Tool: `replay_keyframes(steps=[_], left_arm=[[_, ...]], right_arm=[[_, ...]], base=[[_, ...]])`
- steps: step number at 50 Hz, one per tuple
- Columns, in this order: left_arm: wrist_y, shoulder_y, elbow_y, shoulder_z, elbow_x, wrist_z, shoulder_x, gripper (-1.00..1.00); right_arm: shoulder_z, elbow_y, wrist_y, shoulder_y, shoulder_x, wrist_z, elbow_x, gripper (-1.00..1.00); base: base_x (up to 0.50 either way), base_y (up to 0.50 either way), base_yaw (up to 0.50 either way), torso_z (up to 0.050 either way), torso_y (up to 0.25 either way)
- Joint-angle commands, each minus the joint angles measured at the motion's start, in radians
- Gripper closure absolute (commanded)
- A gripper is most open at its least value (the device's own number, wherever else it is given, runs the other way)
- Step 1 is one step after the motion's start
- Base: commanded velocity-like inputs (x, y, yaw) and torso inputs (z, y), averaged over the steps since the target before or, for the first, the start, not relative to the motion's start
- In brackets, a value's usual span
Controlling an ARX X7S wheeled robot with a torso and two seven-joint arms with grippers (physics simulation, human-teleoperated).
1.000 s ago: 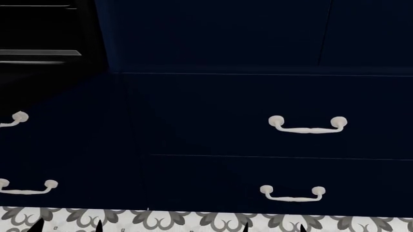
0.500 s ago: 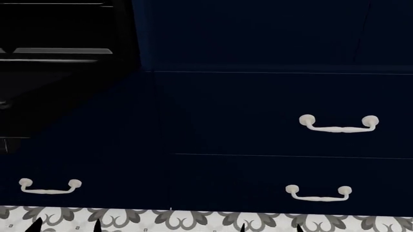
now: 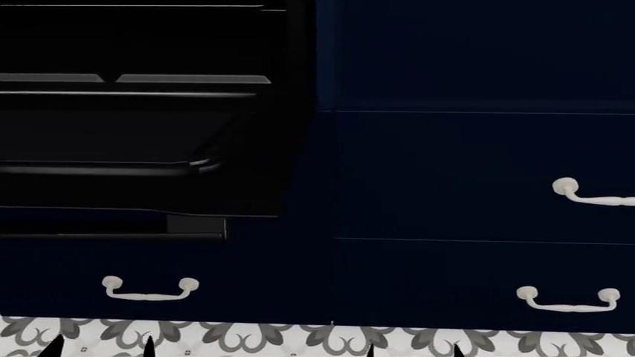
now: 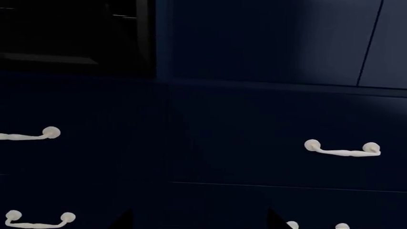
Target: Close the oven door
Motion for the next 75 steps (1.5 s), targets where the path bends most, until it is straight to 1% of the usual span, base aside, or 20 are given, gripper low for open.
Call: replay_keyframes(steps=[1, 30, 54, 66, 70, 75], left_arm=[[0.008, -0.006, -0.014, 0.006, 0.000, -0.008, -0.003, -1.00], [-0.003, -0.007, -0.002, 0.026, -0.008, -0.023, -0.017, -1.00], [0.025, -0.007, -0.012, 0.038, -0.002, -0.040, -0.025, -1.00], [0.020, -0.004, 0.000, 0.041, -0.005, -0.052, -0.030, -1.00], [0.010, -0.004, 0.006, 0.041, -0.009, -0.056, -0.033, -1.00], [0.016, -0.007, 0.000, 0.044, -0.009, -0.056, -0.033, -1.00]], right_arm=[[-0.006, 0.012, -0.009, 0.005, 0.004, 0.004, 0.004, -1.00], [-0.023, 0.001, -0.002, 0.004, 0.016, 0.020, 0.012, -1.00], [-0.031, 0.002, -0.008, 0.007, 0.024, 0.030, 0.024, -1.00], [-0.041, 0.007, 0.021, 0.017, 0.028, 0.029, 0.034, -1.00], [-0.056, 0.013, 0.007, 0.019, 0.031, 0.036, 0.006, -1.00], [-0.055, 0.002, -0.003, 0.012, 0.035, 0.033, 0.017, -1.00]], base=[[0.00, 0.50, 0.00, 0.000, 0.000], [0.00, 0.50, 0.00, 0.000, 0.000], [0.00, 0.50, 0.00, 0.000, 0.000], [0.00, 0.05, 0.00, 0.000, 0.000], [0.00, 0.00, 0.00, 0.000, 0.000], [0.20, 0.00, 0.00, 0.000, 0.000]])
